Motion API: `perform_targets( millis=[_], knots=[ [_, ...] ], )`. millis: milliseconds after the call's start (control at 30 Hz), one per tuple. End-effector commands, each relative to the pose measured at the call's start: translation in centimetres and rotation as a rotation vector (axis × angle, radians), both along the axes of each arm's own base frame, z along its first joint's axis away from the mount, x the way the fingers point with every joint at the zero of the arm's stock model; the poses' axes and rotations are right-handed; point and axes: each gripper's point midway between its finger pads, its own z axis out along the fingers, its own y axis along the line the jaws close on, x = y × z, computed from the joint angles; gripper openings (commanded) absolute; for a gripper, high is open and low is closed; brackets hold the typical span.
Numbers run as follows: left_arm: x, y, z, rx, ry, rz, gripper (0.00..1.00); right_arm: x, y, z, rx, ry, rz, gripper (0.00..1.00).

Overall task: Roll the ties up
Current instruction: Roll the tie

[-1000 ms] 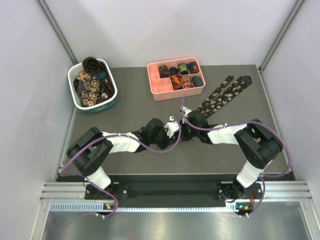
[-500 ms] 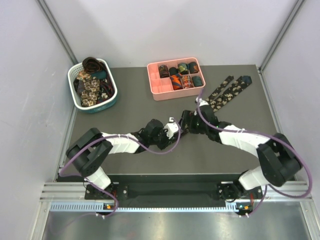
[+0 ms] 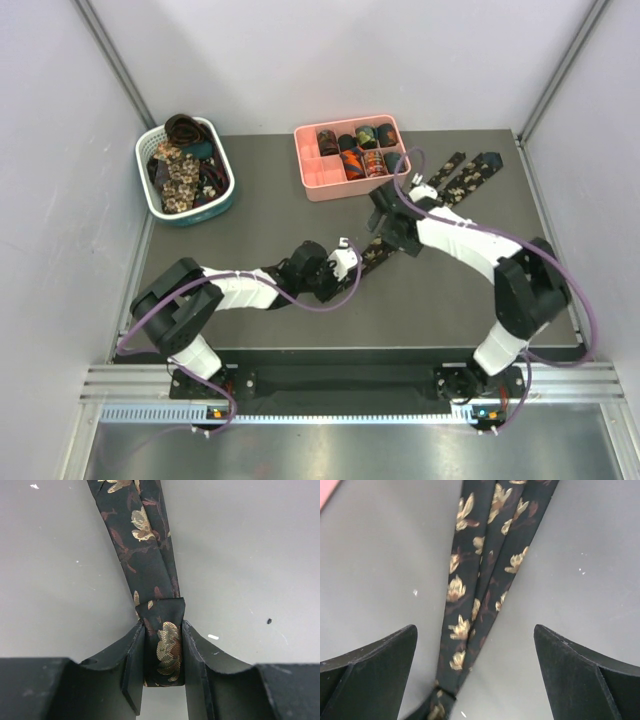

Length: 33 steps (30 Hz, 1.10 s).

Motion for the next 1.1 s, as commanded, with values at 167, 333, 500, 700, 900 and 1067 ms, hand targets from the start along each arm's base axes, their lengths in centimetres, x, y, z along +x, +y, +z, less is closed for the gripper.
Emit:
perform_targets(
  millis=[167,333,500,700,900,1067],
  knots=[
    [-1.1,-0.4,0.6,-0.038,0.028,-0.001,0.38,0.9,0.1,-1.4,-0.131,0.143,-0.167,1.00],
    [-1.2,-0.3,0.4,-0.025,0.032,0.009,0.38,2.1,1.1,-3.0,-0.146,0.153,-0.166,1.00],
    [-1.3,-0.3,0.7,-0.022,0.020,0.011,0.38,2.8,1.5,-4.4,-0.131,0.151,-0.192,1.00],
    [-1.6,-0.4,0.3,0.002,0.025,0.009,0.38,2.4,1.2,-6.7,-0.123,0.184,-0.250,1.00],
    [-1.5,-0.2,0.3,0.006,0.020,0.018,0.38,1.9,-0.4,-8.0,-0.108,0.198,-0.322,0.81],
    [-1.5,0.0,0.0,0.016,0.019,0.019,0.38,1.9,-1.8,-8.0,-0.118,0.189,-0.353,0.50]
  ],
)
